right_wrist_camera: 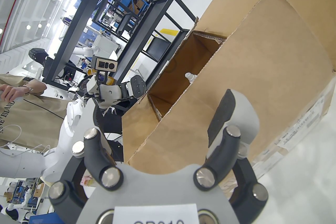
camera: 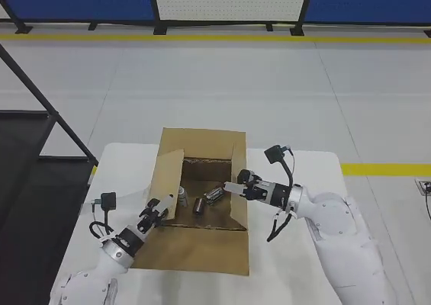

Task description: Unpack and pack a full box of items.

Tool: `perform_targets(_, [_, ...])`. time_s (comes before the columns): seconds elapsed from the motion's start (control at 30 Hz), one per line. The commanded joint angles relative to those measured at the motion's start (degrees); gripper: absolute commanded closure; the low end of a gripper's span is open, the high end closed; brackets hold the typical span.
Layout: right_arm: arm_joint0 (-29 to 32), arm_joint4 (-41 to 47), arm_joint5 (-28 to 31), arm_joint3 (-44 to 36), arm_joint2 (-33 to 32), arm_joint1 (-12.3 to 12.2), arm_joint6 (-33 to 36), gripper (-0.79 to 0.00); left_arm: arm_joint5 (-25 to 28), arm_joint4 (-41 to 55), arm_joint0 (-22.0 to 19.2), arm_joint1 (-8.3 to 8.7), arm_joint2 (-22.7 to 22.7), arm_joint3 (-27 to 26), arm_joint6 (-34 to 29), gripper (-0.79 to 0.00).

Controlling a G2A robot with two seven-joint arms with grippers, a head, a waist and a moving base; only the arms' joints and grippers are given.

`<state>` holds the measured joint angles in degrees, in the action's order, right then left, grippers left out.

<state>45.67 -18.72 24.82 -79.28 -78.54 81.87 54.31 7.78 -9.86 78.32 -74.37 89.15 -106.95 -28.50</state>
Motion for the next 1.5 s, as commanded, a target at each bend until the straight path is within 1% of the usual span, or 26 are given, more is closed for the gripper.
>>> perform_targets(0.0, [0.0,0.0,0.0,0.0,0.0,0.0,0.0,-0.785,0.0,0.0,0.0,0.00,0.0,0.0,0.0,-0.785])
perform_targets(0.1, [0.1,1.1,-1.6,1.5,1.5,0.2,-2.3,-0.785,-0.5,0.5,0.1,0.00,-0.6,0.3,-0.1,-0.785])
perform_targets(0.23, [-3.1,-1.3,-4.5,5.7,5.3,0.6,-3.8,-0.785,-2.5,0.1,-1.4,0.10,-2.0,1.6,-1.2,-0.785])
perform_targets(0.4, [-6.5,-3.4,-5.7,10.7,9.0,1.2,-6.5,-0.785,-4.1,-0.7,-3.5,0.17,-3.6,3.5,-1.6,-0.785])
perform_targets(0.47, [-7.6,-5.5,-6.1,12.0,10.1,1.3,-8.2,-0.785,-5.1,-1.1,-4.2,0.14,-4.2,4.6,-0.7,-0.785])
perform_targets(0.67, [-9.1,-8.4,-3.6,14.3,13.4,1.5,-9.1,-0.785,-6.6,-1.7,-5.7,0.12,-5.9,7.2,0.0,-0.785])
perform_targets(0.9, [-9.6,-11.5,-1.6,14.6,15.2,1.4,-11.9,-0.785,-7.3,-2.4,-6.6,0.27,-7.2,8.7,-0.5,-0.785])
perform_targets(1.0, [-9.3,-14.1,-1.0,14.1,15.9,1.3,-14.3,-0.785,-7.3,-2.4,-6.8,0.31,-7.6,9.0,-0.3,-0.785])
perform_targets(1.3, [-11.6,-13.6,-3.5,17.4,18.2,1.7,-11.1,-0.785,-7.3,-1.6,-6.7,0.59,-7.5,8.5,-0.4,-0.785])
perform_targets(1.47, [-12.8,-13.2,-3.8,18.9,19.3,2.0,-12.5,-0.785,-7.1,-1.0,-6.6,0.73,-7.3,8.4,-0.2,-0.785])
